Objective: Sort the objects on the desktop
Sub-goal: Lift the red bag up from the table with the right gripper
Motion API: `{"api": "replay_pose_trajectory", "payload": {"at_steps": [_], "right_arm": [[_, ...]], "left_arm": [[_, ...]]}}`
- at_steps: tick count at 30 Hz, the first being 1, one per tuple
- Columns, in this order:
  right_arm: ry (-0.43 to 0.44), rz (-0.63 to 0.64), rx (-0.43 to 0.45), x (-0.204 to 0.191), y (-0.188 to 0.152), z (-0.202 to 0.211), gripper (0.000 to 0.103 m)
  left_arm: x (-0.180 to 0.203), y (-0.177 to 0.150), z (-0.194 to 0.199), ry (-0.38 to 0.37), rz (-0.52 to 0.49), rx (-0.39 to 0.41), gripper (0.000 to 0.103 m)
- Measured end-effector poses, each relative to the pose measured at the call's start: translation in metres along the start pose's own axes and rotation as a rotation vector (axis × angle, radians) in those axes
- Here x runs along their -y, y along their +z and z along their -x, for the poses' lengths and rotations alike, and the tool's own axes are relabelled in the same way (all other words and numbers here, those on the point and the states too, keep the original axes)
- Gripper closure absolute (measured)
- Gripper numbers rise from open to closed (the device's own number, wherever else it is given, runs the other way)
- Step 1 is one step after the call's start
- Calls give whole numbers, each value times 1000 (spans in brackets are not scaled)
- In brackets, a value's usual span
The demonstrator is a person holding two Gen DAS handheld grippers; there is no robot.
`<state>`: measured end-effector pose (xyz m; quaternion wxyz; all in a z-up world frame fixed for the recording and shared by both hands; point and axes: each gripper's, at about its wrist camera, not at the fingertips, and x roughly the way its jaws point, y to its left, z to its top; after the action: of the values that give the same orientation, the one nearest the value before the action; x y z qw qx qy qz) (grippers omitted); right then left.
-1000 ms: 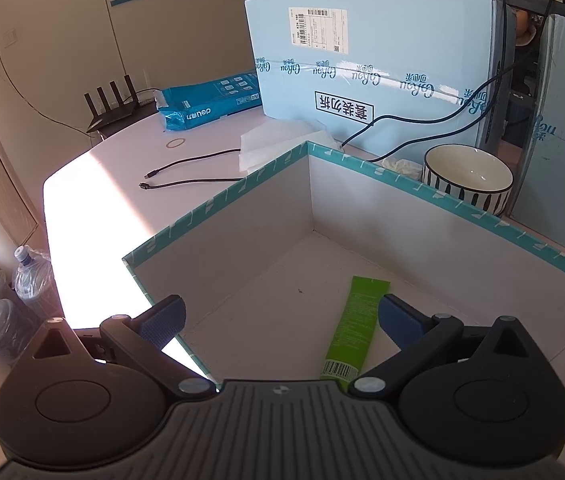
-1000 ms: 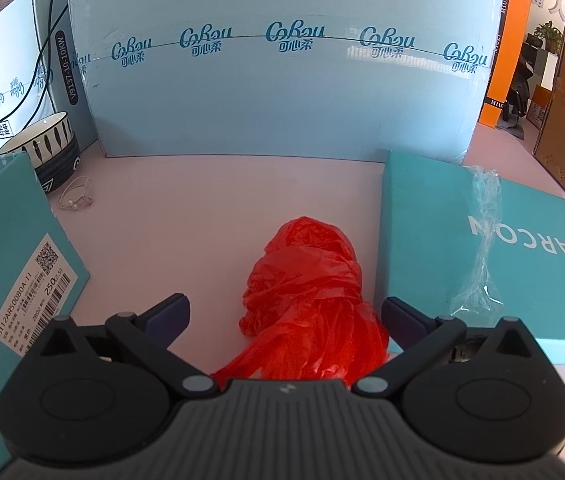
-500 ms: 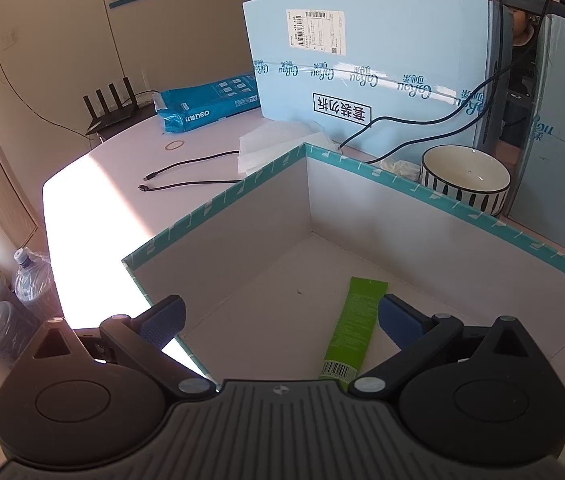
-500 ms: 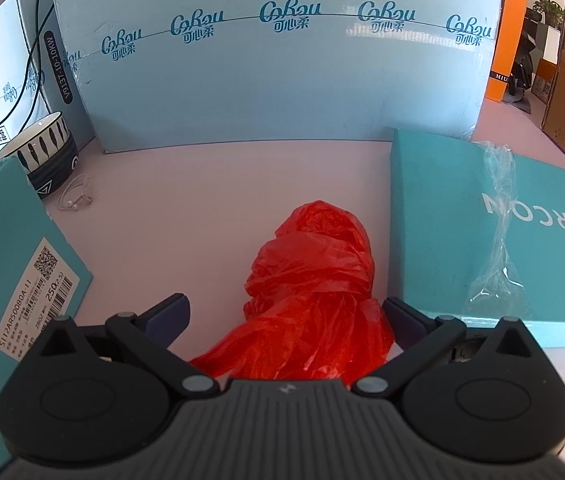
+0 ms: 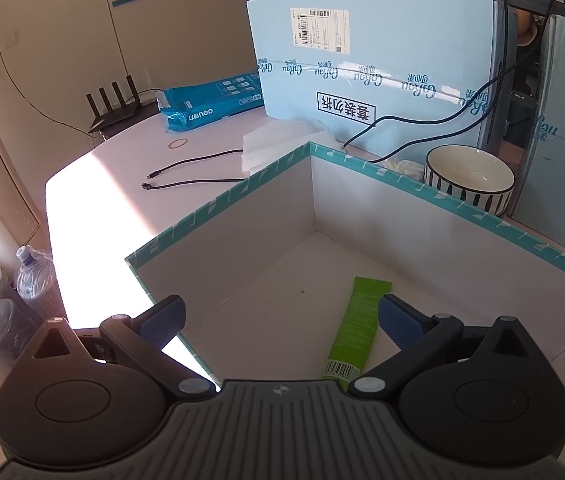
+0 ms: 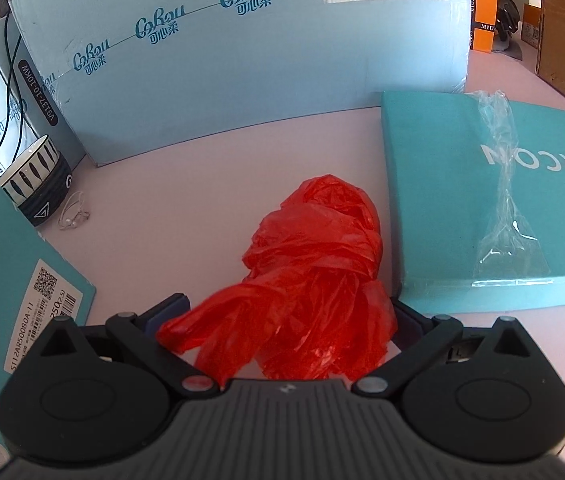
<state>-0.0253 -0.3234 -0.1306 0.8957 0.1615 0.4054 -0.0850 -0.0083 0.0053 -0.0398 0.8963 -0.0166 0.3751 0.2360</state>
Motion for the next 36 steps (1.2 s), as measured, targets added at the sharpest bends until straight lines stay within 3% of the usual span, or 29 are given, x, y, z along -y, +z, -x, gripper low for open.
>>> {"api": "replay_pose_trajectory", "payload": {"at_steps": [18,30,34,35,36], "right_arm": [[68,-286,-36,28,8,7,0],[82,-381,-20,37,9,8,0],[72,-366,-17,39,10,10,20],[85,-365,-14,40,9,10,41],[94,-367,-17,42,9,10,45]], "left_arm": [[-1,1,-2,-6,7,-5,0],[-1,3,-4,-11,10,-12,0],[0,3,-6,-15,11,-18,0],[1,3,-6,-17,10,-20,0],[1,3,-6,-19,10,-23,0]]}}
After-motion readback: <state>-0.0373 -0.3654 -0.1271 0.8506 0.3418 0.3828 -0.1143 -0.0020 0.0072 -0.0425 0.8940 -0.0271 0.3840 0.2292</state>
